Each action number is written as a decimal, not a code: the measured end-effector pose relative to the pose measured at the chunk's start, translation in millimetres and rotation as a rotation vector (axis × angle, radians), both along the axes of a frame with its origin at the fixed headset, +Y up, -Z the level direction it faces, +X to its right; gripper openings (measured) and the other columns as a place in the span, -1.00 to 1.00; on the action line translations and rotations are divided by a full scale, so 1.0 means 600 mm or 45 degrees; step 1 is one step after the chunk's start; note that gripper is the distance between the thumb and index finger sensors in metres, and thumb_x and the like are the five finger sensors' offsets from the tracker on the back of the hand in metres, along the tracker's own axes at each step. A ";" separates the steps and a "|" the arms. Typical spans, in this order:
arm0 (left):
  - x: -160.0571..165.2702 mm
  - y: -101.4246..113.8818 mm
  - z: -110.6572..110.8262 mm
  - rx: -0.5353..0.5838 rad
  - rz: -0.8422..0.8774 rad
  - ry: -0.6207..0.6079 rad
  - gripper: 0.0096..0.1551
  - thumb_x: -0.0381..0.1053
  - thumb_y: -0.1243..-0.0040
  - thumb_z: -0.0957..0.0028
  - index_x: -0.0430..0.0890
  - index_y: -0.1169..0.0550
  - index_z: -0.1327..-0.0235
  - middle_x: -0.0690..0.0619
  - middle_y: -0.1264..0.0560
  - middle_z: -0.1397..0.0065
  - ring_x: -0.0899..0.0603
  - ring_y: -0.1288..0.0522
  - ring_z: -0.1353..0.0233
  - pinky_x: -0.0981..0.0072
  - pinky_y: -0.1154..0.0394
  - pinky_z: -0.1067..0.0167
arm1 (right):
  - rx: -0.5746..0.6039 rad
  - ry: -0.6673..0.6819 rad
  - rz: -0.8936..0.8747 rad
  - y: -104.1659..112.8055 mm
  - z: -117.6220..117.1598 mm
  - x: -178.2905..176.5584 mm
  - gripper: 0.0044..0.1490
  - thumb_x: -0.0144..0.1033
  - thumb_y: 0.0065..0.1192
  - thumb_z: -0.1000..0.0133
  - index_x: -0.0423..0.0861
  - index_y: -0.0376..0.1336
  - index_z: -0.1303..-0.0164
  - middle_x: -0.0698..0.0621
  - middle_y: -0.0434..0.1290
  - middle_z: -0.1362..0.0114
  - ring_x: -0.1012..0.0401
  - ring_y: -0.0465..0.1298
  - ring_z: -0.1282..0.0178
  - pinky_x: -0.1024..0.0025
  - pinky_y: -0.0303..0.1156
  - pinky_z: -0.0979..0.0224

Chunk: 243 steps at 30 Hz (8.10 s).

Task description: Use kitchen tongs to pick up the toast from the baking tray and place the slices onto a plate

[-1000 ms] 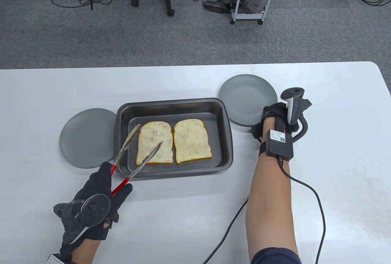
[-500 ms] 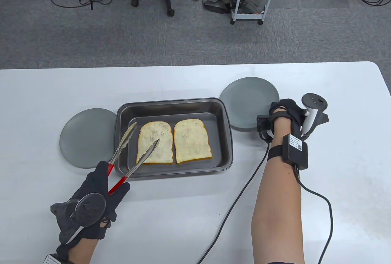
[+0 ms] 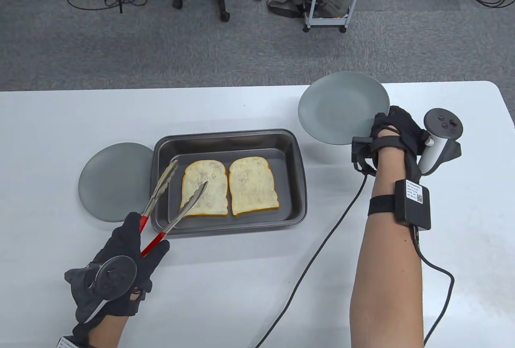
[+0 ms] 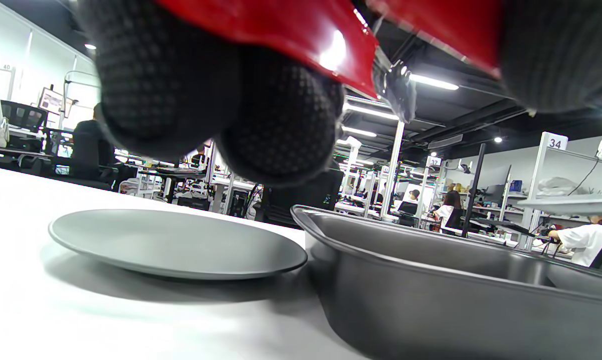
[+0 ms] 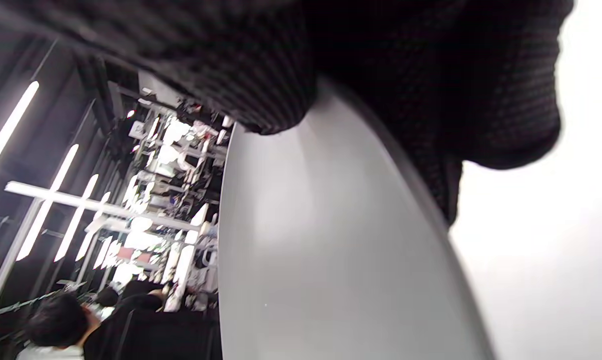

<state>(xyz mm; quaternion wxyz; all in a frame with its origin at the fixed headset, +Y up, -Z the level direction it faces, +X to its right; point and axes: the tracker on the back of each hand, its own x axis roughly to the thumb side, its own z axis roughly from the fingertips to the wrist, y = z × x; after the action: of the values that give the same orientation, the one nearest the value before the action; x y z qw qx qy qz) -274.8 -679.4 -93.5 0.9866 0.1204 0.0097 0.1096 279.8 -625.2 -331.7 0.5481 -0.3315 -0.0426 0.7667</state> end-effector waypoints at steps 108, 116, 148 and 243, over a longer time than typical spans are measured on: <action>-0.018 0.023 -0.174 -0.873 0.121 0.083 -0.27 0.28 -0.45 0.10 -0.08 -0.59 -0.25 -0.13 -0.78 0.12 -0.16 -0.75 0.50 0.25 -0.71 0.61 | 0.007 0.692 -0.332 -0.136 0.243 0.060 -0.37 -0.33 0.47 0.01 -0.24 0.41 -0.27 -0.27 0.74 -0.02 -0.06 0.84 0.26 -0.01 0.74 0.11; -0.026 0.019 -0.157 -0.806 0.246 0.078 -0.29 0.26 -0.46 0.11 -0.12 -0.62 -0.22 -0.16 -0.79 0.17 -0.16 -0.76 0.53 0.26 -0.71 0.65 | 0.001 0.685 -0.327 -0.136 0.243 0.060 -0.36 -0.32 0.47 0.01 -0.24 0.41 -0.27 -0.27 0.73 -0.02 -0.06 0.84 0.26 -0.01 0.74 0.11; 0.124 0.146 -0.073 -0.642 0.806 -0.434 -0.28 0.31 -0.37 0.04 -0.11 -0.59 -0.24 0.00 -0.81 0.16 -0.13 -0.77 0.55 0.32 -0.72 0.67 | 0.036 0.606 -0.441 -0.153 0.245 0.043 -0.37 -0.32 0.47 0.02 -0.23 0.40 -0.27 -0.26 0.73 -0.03 -0.06 0.85 0.24 -0.01 0.74 0.09; 0.119 0.011 -0.175 -0.773 0.257 -0.081 -0.22 0.27 -0.59 0.21 -0.18 -0.72 -0.15 -0.18 -0.78 0.00 -0.13 -0.74 0.36 0.25 -0.69 0.52 | 0.002 0.680 -0.491 -0.156 0.243 0.032 -0.38 -0.32 0.47 0.02 -0.23 0.42 -0.26 -0.27 0.74 -0.03 -0.07 0.84 0.24 -0.02 0.73 0.08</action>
<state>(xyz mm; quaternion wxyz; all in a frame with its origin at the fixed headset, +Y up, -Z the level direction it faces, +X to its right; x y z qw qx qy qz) -203.4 -672.8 -198.5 0.9614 -0.1844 0.0231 0.2028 298.9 -719.0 -186.0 0.6754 -0.1204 0.1656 0.7085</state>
